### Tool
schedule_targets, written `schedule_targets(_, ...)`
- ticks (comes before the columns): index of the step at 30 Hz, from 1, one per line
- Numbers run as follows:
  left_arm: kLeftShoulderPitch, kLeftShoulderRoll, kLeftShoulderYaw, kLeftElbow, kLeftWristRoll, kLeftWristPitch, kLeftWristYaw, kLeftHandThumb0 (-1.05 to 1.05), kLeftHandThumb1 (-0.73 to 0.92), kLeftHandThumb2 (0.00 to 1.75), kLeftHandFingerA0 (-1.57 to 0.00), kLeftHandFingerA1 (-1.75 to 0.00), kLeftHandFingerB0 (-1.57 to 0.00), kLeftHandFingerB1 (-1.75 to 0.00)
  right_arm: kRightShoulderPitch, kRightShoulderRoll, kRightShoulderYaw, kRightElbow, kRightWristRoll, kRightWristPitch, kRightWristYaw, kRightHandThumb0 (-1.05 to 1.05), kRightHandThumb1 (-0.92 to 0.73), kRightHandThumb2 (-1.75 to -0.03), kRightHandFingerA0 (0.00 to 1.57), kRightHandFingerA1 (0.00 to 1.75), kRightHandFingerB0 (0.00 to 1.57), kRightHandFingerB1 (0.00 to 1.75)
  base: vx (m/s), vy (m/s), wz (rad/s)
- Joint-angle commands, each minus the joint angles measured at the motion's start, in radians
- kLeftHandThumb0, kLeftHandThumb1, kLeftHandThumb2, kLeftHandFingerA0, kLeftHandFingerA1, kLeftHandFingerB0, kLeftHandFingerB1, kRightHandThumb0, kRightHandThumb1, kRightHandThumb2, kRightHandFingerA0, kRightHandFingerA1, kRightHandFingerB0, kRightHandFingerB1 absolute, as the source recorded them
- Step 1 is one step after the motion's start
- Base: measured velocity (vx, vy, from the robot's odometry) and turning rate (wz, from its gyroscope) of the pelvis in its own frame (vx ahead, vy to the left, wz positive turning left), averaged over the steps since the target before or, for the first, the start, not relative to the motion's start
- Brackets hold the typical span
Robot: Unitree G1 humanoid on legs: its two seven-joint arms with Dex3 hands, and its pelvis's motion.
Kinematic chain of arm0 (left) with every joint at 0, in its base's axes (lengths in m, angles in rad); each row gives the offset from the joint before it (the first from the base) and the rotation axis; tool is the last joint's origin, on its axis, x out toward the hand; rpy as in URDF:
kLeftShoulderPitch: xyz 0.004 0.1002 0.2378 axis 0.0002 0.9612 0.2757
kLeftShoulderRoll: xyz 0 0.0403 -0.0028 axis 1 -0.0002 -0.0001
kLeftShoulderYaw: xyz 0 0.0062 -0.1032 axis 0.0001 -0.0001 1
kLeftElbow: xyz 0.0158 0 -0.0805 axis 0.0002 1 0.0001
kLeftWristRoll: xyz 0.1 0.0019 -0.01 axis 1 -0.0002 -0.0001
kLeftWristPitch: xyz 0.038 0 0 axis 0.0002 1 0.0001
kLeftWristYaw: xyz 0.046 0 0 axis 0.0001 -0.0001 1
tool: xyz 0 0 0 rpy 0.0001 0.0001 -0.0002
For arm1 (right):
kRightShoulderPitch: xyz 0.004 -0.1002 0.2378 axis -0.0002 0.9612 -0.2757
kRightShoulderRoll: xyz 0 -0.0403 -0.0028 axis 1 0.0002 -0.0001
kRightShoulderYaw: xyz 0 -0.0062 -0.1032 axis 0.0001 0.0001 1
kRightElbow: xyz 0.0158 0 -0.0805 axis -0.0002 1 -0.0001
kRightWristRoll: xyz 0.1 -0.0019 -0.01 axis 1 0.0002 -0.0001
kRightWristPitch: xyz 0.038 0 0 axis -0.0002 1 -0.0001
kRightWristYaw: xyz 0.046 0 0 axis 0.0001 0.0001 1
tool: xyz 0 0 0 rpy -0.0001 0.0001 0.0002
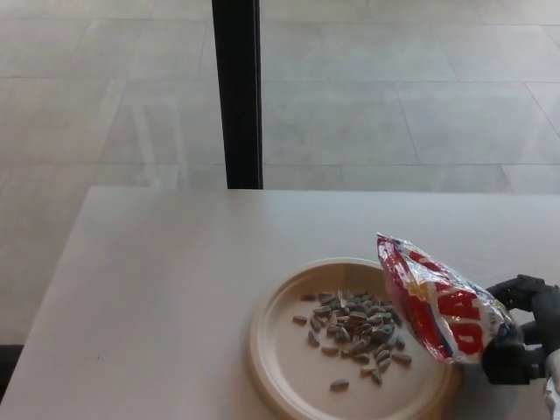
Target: The robot uses its right hand to pick up a bag of sunflower seeds kept in the middle of the desk and tilts it over a plate kept next to it to pour out a few seeds and then puts the bag of seeds back on the desk
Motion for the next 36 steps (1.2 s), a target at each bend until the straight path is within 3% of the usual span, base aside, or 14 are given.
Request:
schedule_targets(1,0.005,0.002,0.004,0.003,-0.008,-0.006,0.004,-0.95,0.92,0.97,-0.15,-0.82,-0.06,-0.62,0.07,-0.02,0.012,0.058,0.098,-0.157,-0.035,-0.49,-0.57,-0.87,0.66,0.85,0.17,0.49,0.0,0.0,0.0)
schedule_targets(3,0.01,-0.002,0.005,-0.008,-0.011,-0.003,0.002,-0.91,0.86,1.32,-0.18,-0.76,-0.16,-0.65,0.094,-0.069,0.053,0.08,0.078,-0.206,-0.01,-0.52,-0.53,-0.84,0.28,0.68,0.05,0.42,0.0,0.0,0.0)
schedule_targets(5,0.013,-0.002,-0.004,-0.006,0.003,-0.021,0.013,-0.96,0.92,0.98,-0.19,-0.84,-0.1,-0.65,0.107,-0.111,0.092,0.098,0.052,-0.225,-0.006,-0.58,-0.6,-0.75,0.03,0.41,0.05,0.27,0.0,0.0,0.0)
schedule_targets(7,0.006,0.0,-0.002,0.001,0.001,-0.013,0.018,-0.91,0.86,1.33,-0.22,-0.77,-0.15,-0.65,0.109,-0.126,0.106,0.112,0.059,-0.243,-0.016,-0.56,-0.55,-0.79,0.0,0.29,0.03,0.27,0.0,0.0,0.0)
schedule_targets(8,0.011,-0.004,-0.001,-0.01,-0.001,-0.012,0.023,-0.94,0.91,0.99,-0.22,-0.85,-0.14,-0.67,0.11,-0.141,0.118,0.127,0.062,-0.259,-0.024,-0.58,-0.39,-0.79,0.0,0.28,0.0,0.25,0.0,0.0,0.0)
schedule_targets(10,0.003,0.0,0.0,0.01,-0.002,-0.015,0.015,-0.91,0.86,1.32,-0.17,-0.74,-0.17,-0.66,0.116,-0.162,0.148,0.124,0.045,-0.261,-0.033,-0.81,-0.43,-0.73,0.0,0.09,0.08,0.05,0.0,0.0,0.0)
schedule_targets(13,0.0,0.002,0.003,0.01,-0.007,-0.003,0.013,-0.92,0.91,1.0,-0.21,-0.83,-0.13,-0.66,0.122,-0.187,0.193,0.119,0.01,-0.259,-0.063,-0.87,-0.48,-0.76,0.0,0.11,0.05,0.0,0.0,0.0,0.0)
schedule_targets(17,0.012,-0.004,0.011,-0.012,-0.019,0.002,0.0,-0.89,0.86,1.31,-0.13,-0.71,-0.16,-0.63,0.121,-0.211,0.245,0.113,-0.035,-0.254,-0.118,-0.9,-0.51,-0.82,0.0,0.22,0.0,0.0,0.0,0.0,0.0)
schedule_targets(18,0.014,-0.003,0.009,-0.014,-0.016,0.002,0.001,-0.93,0.92,0.96,-0.14,-0.79,-0.06,-0.6,0.12,-0.218,0.255,0.112,-0.044,-0.247,-0.124,-0.93,-0.53,-0.84,0.0,0.23,0.0,0.0,0.0,0.0,0.0)
schedule_targets(21,0.004,-0.006,0.006,-0.005,-0.01,-0.004,0.006,-0.92,0.85,1.32,-0.16,-0.74,-0.15,-0.62,0.112,-0.239,0.26,0.092,-0.039,-0.229,-0.12,-0.97,-0.55,-0.86,0.0,0.24,0.0,0.0,0.0,0.0,0.0)
schedule_targets(23,-0.004,-0.006,0.016,0.006,-0.02,-0.001,0.007,-0.96,0.92,0.96,-0.15,-0.81,-0.07,-0.61,0.126,-0.253,0.247,0.057,-0.031,-0.226,-0.117,-0.97,-0.55,-0.88,0.0,0.25,0.0,0.0,0.0,0.0,0.0)
schedule_targets(29,0.009,-0.002,0.011,-0.005,-0.009,-0.008,0.001,-0.92,0.86,1.32,-0.17,-0.74,-0.16,-0.65,0.141,-0.275,0.211,0.017,-0.026,-0.225,-0.149,-0.9,-0.49,-0.71,0.0,0.0,0.0,0.0,0.0,0.0,0.0)
schedule_targets(35,0.007,-0.004,0.021,-0.006,-0.022,0.002,-0.008,-0.97,0.92,0.96,-0.16,-0.84,-0.07,-0.64,0.148,-0.31,0.169,-0.02,-0.039,-0.24,-0.201,-0.94,-0.5,-0.71,0.0,0.0,0.0,0.0,0.0,0.0,0.0)
schedule_targets(36,0.003,-0.004,0.021,0.009,-0.017,-0.012,-0.003,-0.95,0.85,1.32,-0.15,-0.74,-0.16,-0.65,0.147,-0.337,0.158,-0.032,-0.035,-0.24,-0.179,-0.97,-0.49,-0.74,0.0,0.0,0.0,0.0,0.0,0.0,0.0)
